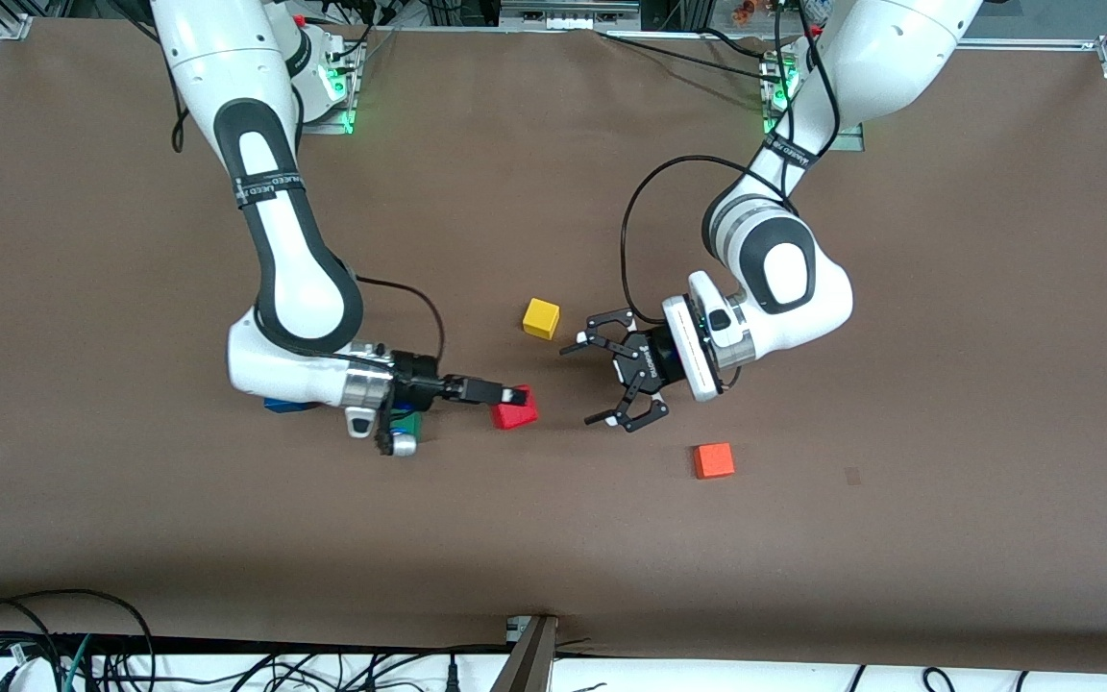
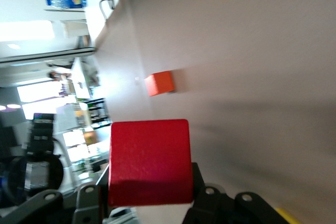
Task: Pass red block to right arm, stack on blue
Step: 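Open the left gripper while the right gripper carries the cube toward the blue cube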
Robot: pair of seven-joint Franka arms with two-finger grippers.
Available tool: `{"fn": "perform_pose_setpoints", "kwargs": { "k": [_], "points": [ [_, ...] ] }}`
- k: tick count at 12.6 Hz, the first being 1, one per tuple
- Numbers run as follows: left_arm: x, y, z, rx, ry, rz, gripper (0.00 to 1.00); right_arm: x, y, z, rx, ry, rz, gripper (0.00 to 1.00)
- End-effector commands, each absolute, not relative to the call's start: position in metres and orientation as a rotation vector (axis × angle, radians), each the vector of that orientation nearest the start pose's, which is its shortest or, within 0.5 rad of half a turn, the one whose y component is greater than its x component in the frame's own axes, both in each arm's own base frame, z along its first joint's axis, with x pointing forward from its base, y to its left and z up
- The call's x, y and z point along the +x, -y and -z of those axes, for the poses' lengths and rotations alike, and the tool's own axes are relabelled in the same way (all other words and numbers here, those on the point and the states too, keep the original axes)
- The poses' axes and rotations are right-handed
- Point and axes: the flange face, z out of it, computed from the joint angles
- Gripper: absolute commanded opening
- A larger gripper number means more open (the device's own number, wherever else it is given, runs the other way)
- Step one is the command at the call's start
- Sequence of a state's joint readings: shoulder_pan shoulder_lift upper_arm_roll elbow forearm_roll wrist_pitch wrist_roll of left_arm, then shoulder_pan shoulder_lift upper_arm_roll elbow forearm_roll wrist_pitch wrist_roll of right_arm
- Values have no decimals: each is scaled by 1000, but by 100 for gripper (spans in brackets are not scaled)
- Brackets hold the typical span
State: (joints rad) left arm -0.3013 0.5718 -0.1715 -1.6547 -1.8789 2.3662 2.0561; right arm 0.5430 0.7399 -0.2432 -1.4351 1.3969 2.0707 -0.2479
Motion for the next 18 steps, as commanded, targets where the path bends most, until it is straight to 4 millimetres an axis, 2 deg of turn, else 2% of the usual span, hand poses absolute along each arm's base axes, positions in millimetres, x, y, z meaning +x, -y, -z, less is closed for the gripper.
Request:
{"fn": "perform_pose_setpoints", "kwargs": {
  "k": [1, 2, 6, 9, 11, 13, 15, 17, 18],
  "points": [
    [638, 290, -328, 1745, 957, -1144, 100, 684, -267, -310, -2306, -66, -14, 0],
    [640, 285, -334, 1760, 970, -1116, 100, 687, -252, -317, -2403, -5, 11, 0],
    [645, 258, -331, 1794, 1044, -1023, 100, 688, -185, -335, -2793, 277, 32, 0],
    [654, 216, -333, 1778, 1134, -865, 100, 670, -127, -337, -2945, 307, -10, 0],
    [656, 186, -343, 1827, 1203, -718, 100, 648, -90, -336, -3018, 292, 60, 0],
    [652, 161, -349, 1856, 1206, -588, 100, 622, -69, -326, -3065, 303, 127, 0],
    [646, 135, -358, 1911, 1209, -437, 100, 606, -41, -310, -3111, 276, 235, 0],
    [638, 108, -376, 2039, 1236, -258, 100, 596, -38, -294, -3127, 250, 299, 0],
    [640, 95, -387, 2093, 1242, -211, 100, 593, -42, -289, -3132, 256, 338, 0]
  ]
}}
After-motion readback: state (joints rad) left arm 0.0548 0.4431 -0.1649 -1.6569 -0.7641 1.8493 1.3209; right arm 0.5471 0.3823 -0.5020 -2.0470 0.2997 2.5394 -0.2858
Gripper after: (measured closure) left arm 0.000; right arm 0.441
